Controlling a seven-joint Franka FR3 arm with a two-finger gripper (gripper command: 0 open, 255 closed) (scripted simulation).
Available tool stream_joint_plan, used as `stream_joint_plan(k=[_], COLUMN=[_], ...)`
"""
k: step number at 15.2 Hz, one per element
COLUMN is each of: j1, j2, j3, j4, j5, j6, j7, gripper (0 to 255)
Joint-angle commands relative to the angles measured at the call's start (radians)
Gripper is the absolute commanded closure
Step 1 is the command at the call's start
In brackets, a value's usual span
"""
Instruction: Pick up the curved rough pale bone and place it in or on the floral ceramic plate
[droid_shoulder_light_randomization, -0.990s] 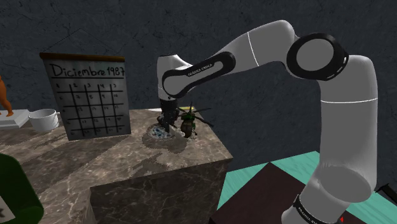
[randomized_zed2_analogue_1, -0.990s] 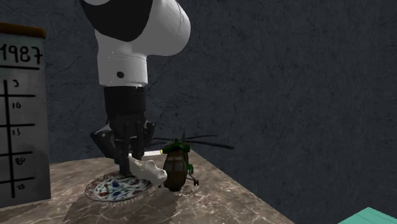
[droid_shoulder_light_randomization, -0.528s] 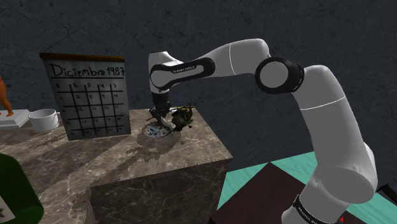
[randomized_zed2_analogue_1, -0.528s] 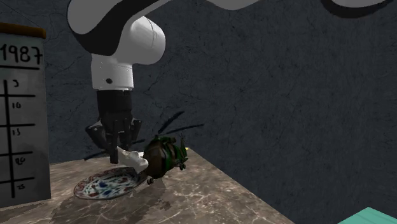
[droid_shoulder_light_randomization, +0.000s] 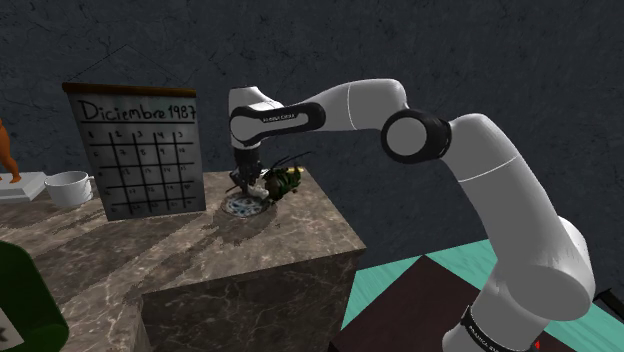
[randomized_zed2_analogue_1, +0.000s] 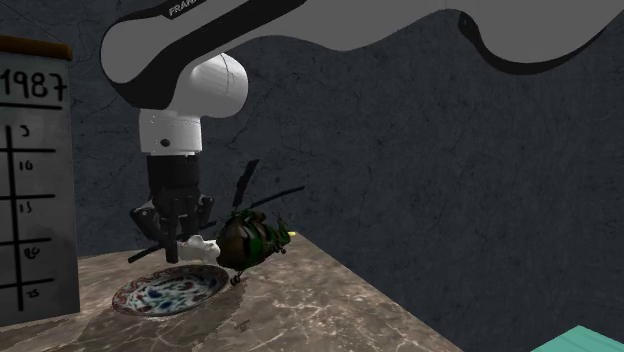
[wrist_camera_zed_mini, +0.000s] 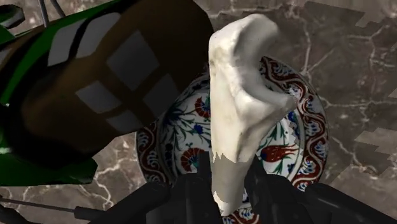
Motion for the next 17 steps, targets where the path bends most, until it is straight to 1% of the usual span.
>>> stream_joint_plan(k=[1,7,15,16,17], j1=[-0.002,-0.002,0.002,0.006,0.009], j2=[0.016,0.045,0.044,0.048,0.059], j3=[-0.004,-0.012,-0.019,-0.019,-0.02], j4=[-0.012,-0.044,-0.044,-0.056,-0.031], j5=[-0.003,-0.008,-0.003,-0.005,-0.005], j6=[0.013,0.072,0.073,0.088,0.076], j7=[0.002,0.008,0.006,0.013,0.009], gripper=[255,255,255,0,0])
